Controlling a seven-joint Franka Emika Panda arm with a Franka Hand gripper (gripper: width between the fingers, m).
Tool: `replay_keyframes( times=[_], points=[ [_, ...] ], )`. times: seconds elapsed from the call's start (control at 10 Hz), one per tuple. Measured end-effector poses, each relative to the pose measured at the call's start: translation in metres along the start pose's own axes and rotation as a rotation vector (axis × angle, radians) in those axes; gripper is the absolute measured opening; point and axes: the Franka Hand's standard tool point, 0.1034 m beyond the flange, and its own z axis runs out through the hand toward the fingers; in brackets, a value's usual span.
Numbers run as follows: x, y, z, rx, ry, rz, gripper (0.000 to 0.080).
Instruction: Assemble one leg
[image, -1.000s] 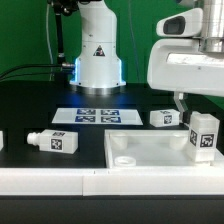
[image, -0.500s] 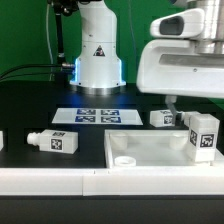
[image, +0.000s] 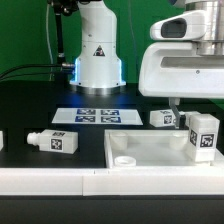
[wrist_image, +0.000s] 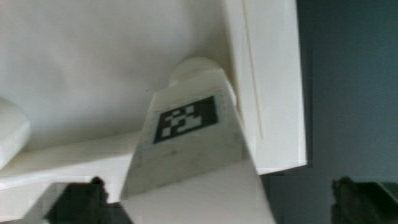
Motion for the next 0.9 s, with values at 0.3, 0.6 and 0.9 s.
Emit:
replay_keyframes(
  times=[0.3,0.6,0.9],
  points=[
    [0.0004,0.0022,0.0002,-0.002,0.0,0.195,0.0288],
    [-0.0001,0.0064,0.0009,-0.011,0.01,0.487,0.0288],
    [-0.004,0.009,0.0008,-0.012,0.007,0.99,0.0288]
  ],
)
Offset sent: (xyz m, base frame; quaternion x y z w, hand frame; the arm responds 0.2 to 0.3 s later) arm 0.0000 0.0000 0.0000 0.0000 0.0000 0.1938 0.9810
